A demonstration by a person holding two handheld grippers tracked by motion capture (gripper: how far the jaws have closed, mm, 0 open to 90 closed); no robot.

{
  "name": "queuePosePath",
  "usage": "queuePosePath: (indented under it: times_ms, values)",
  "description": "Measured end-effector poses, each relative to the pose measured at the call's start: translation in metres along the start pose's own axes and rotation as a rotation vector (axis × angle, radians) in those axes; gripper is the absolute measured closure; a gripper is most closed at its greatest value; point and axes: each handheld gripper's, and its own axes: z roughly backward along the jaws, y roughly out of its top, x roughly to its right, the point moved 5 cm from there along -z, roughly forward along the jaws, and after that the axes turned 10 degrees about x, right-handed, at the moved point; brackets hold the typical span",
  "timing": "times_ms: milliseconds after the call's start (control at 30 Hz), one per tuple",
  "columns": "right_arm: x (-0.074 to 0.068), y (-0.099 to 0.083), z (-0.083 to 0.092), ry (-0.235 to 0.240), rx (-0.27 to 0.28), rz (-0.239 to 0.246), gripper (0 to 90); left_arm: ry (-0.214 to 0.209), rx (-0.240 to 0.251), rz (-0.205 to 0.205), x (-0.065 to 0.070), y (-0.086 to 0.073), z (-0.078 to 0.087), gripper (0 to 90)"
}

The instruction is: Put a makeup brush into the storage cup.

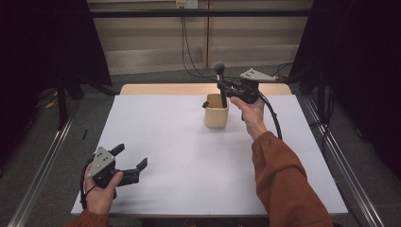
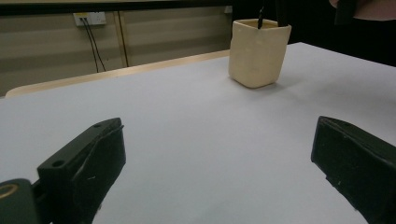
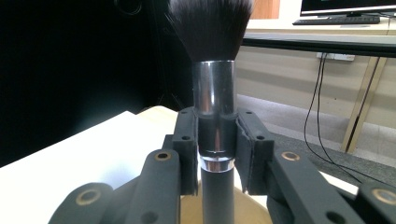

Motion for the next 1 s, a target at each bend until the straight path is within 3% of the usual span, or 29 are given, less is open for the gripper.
queuePosePath:
  times_ms: [267, 1000]
  values:
    - [0.006, -0.008, -0.003, -0.015, -0.016, -0.009, 73.1, -0.002, -0.003, 0.0, 0.0, -0.001, 0.0, 3.1]
    - [0.005, -0.036, -0.002, -0.008, -0.068, -0.025, 73.0, 0.001, 0.001, -0.002, 0.0, 0.0, 0.001, 3.1]
